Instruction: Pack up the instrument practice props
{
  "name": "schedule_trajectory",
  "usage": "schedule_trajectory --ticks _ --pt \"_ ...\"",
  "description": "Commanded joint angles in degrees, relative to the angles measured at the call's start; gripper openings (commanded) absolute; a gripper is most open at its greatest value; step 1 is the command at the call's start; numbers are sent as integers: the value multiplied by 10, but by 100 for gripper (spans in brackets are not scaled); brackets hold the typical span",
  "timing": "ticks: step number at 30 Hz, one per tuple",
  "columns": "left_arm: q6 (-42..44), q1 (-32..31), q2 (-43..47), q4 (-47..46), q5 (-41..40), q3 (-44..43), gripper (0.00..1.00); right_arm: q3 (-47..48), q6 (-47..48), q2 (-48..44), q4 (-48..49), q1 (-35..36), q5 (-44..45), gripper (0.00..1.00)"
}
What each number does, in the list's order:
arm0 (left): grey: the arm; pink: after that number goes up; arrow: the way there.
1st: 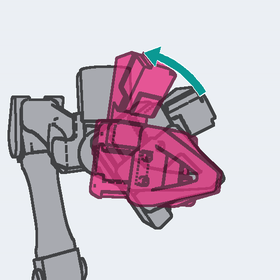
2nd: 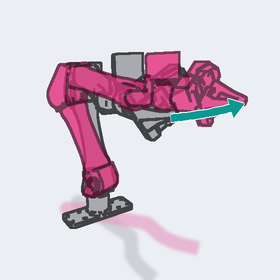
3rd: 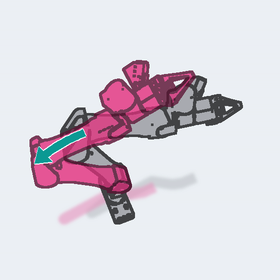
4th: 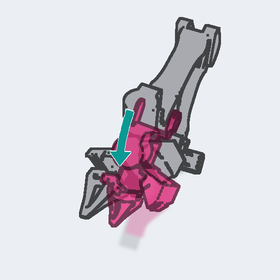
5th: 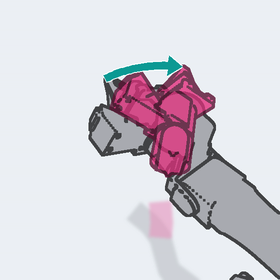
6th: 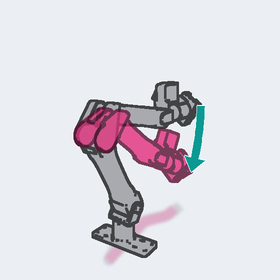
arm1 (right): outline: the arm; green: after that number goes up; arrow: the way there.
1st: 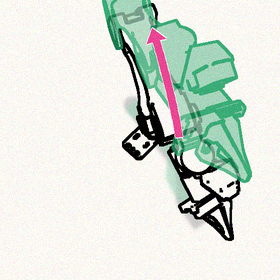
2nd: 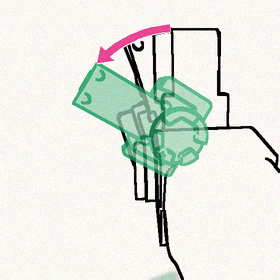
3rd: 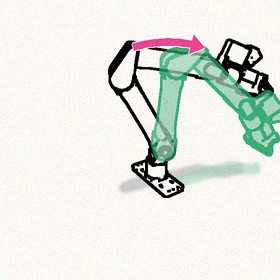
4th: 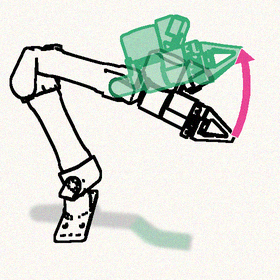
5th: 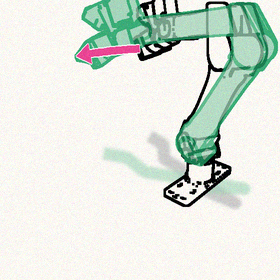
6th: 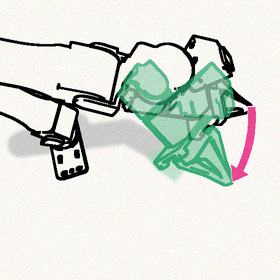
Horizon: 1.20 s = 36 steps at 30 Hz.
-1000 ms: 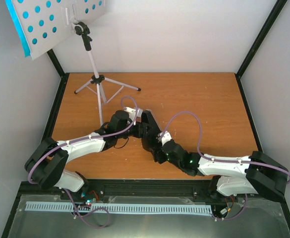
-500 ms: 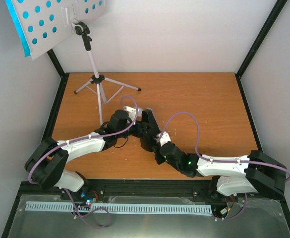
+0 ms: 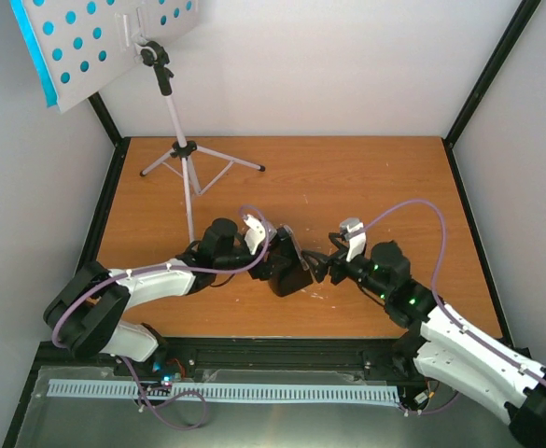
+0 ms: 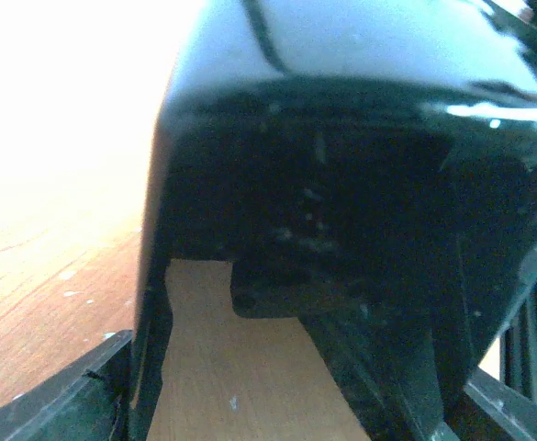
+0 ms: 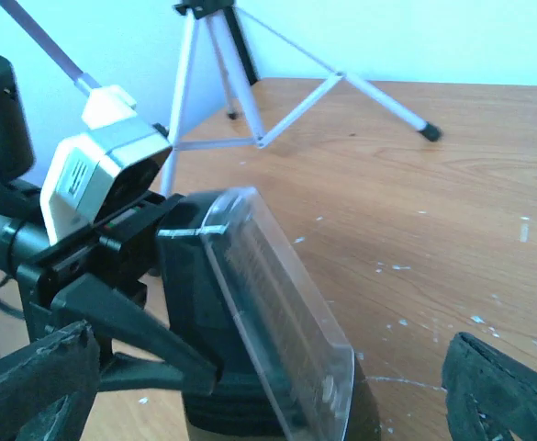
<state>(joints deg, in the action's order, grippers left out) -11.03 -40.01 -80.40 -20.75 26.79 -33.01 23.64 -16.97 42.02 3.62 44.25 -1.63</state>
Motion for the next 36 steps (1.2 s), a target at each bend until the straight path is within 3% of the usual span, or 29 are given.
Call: schedule_trajectory --ticks 1,4,12,17,22,30,36 --pt "100 -12 12 -35 105 20 56 15 30 16 53 -117 -353 100" --pt "116 -14 2 -26 129 17 62 37 38 70 89 -154 -438 100" --pt "105 -14 -11 -25 127 21 82 86 90 195 121 -157 -492 100" --pt "86 -14 18 -42 124 43 95 112 97 244 120 -157 -549 100" --pt "19 -13 94 -92 113 91 99 124 105 281 105 -153 -597 100" --pt "-151 43 277 -106 156 135 99 104 161 292 59 -124 -538 99" --pt "-231 129 371 -26 144 111 99 82 170 303 80 -105 -460 91"
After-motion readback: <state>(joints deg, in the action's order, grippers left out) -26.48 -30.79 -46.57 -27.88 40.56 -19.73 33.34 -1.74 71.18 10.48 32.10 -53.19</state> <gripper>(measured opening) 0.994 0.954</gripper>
